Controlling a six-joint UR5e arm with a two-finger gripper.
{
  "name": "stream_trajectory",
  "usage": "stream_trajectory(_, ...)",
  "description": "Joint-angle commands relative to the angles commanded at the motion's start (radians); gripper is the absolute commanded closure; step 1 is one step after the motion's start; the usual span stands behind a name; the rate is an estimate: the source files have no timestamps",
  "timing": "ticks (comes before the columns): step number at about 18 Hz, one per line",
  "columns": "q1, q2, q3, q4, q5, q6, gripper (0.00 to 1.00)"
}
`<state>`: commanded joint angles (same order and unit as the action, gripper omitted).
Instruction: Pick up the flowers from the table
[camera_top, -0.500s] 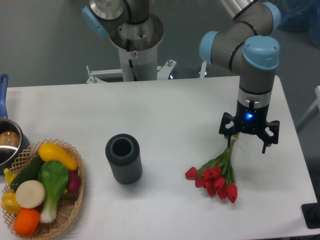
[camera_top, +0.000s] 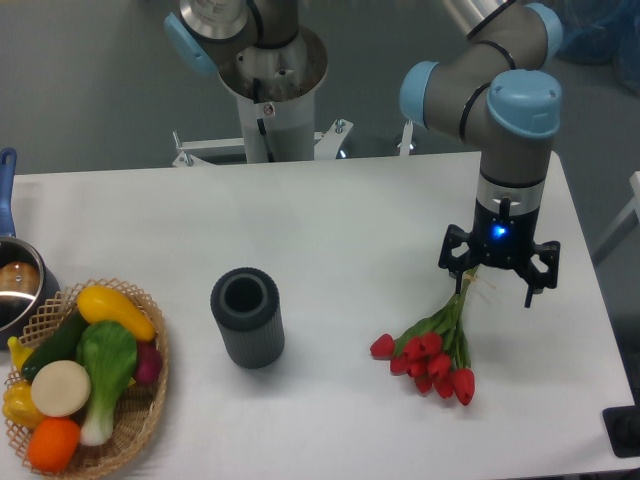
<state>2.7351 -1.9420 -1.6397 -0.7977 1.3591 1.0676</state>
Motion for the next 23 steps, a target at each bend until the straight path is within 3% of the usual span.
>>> stream_trajectory(8,0.0,-0.009,-0.002,0.011,-0.003,-0.034,0.0)
stream_trajectory(23,-0.003,-0.08,-0.002,0.015,0.024,0.009,0.0)
